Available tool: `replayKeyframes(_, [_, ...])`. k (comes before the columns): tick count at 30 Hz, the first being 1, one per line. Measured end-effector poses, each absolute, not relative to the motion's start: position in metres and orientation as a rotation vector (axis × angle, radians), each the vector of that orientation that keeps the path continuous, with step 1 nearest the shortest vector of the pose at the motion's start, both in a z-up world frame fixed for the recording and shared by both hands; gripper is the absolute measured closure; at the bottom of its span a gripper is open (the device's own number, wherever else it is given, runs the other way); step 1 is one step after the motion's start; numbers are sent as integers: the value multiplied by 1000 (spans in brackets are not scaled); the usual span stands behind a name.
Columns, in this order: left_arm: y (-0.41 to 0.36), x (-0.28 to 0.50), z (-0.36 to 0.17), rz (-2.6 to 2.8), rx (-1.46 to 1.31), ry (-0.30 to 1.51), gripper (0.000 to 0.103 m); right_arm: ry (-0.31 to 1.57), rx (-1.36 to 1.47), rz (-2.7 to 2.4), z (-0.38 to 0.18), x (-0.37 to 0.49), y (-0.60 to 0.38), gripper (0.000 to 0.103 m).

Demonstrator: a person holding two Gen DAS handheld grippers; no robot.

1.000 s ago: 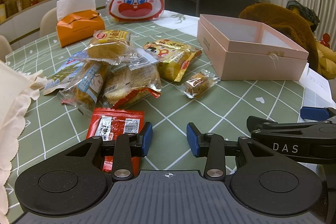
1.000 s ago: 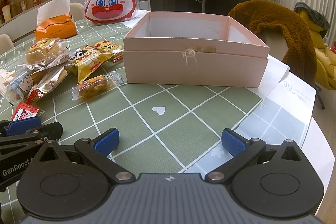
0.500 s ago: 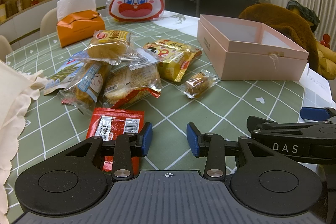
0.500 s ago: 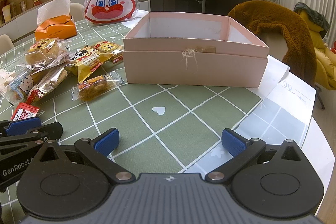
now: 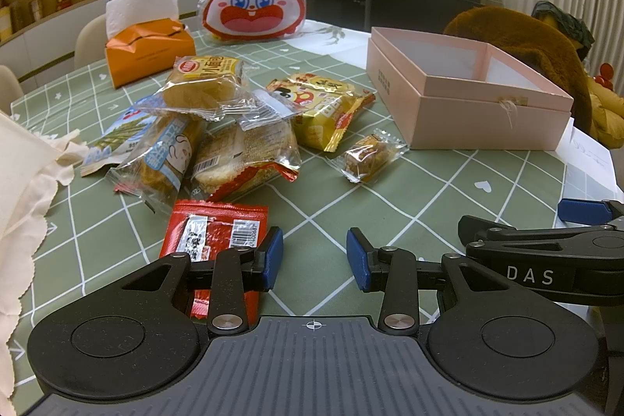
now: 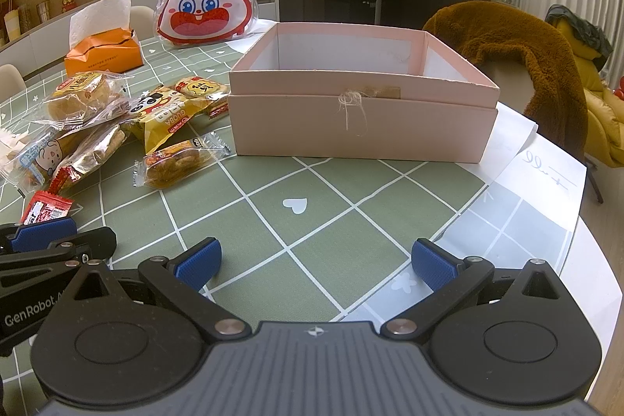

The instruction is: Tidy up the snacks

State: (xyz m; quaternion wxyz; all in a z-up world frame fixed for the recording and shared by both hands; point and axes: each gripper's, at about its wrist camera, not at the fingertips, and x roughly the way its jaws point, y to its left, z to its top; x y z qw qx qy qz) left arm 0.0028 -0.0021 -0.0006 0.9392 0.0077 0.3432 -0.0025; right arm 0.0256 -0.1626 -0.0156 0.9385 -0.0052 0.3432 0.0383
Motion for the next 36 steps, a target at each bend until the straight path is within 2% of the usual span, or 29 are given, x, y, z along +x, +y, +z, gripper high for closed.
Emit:
replayKeyframes(9, [-3,5,2,1,19,726,61,714,-18,95,-16,27,-165,0])
replayKeyframes(13, [12,16,17,-20,-57,823,75,795,-42,152,-3,37,-166,0])
replayKeyframes(18, [38,22,35,-14,-171,857,75,882,-56,172,-4,42,-169,0])
replayKeyframes(28, [144,59,90,41,-414,726,75,998,-51,146,2,52,-163,0])
replayKeyframes(34, [161,65,83,46,-445,799,75,1020,-97,218,5,57,-155,1])
replayKeyframes(36, [152,60,74,-16,-417,852,75,1017,-92,239,8,60,-151,5])
